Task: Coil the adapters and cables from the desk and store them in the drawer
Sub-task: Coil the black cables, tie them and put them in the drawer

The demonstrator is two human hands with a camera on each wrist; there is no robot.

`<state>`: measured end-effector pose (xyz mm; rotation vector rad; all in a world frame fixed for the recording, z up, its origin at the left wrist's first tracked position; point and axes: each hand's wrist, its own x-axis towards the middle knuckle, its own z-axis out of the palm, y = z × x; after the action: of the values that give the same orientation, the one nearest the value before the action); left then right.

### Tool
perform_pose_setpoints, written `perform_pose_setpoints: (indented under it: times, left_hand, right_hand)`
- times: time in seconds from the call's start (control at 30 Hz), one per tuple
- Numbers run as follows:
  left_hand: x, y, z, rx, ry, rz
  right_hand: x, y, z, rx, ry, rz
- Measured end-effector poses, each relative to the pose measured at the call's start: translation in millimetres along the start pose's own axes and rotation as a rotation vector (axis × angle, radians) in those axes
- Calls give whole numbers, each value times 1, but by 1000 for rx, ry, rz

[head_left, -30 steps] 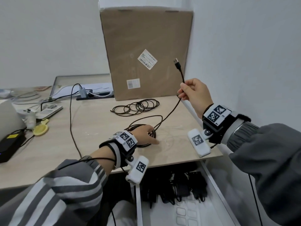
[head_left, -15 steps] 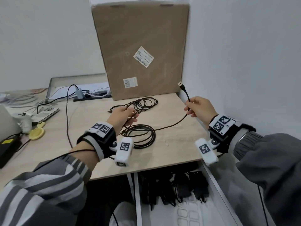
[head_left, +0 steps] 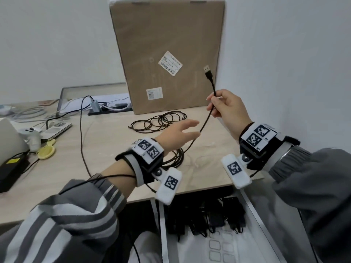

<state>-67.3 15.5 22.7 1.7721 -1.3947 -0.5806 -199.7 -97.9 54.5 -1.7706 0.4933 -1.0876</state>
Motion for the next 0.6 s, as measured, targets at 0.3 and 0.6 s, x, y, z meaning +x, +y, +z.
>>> perform_pose_setpoints:
  times: [0.3, 0.6]
  left_hand:
    - [-6, -12, -16, 54, 55, -18]
    - [-33, -89, -43, 133, 182, -439]
  right_hand:
    - [9, -7, -10, 21, 157, 82]
    - [0, 40, -13, -153, 150, 269]
